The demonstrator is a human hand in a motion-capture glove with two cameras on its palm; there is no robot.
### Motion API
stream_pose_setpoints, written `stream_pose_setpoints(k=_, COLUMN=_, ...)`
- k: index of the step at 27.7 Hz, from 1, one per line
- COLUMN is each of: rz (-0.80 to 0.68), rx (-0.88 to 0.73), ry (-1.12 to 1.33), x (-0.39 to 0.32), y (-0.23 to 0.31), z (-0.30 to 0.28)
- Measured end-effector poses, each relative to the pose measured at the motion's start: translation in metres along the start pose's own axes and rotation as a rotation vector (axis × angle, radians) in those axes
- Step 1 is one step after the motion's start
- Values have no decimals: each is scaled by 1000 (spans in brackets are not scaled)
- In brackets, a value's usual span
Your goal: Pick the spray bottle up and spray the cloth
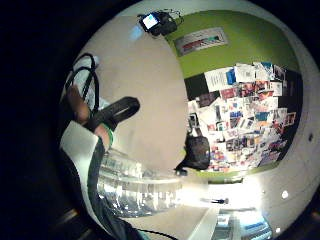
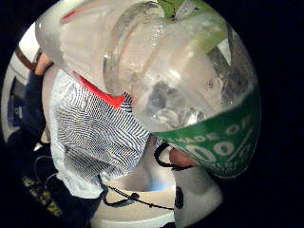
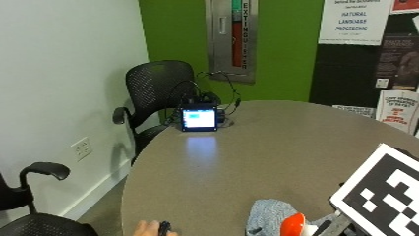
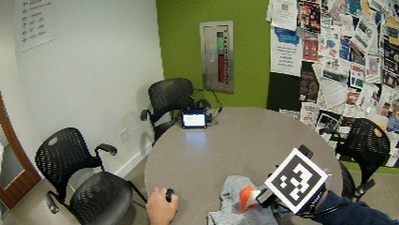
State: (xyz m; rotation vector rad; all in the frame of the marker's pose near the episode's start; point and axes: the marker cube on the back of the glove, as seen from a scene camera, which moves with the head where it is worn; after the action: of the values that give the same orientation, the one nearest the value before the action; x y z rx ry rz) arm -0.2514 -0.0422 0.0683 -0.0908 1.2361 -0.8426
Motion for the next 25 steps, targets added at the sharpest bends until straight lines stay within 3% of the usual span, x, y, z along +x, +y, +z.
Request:
stream_pose_setpoints(k=12, rz=21, rx=11, ry=-135, x=-2, y=6, z=-1)
stream_pose_setpoints(k=25, rz=387, rx=352, ry=-794, x=96, y=17, z=-28)
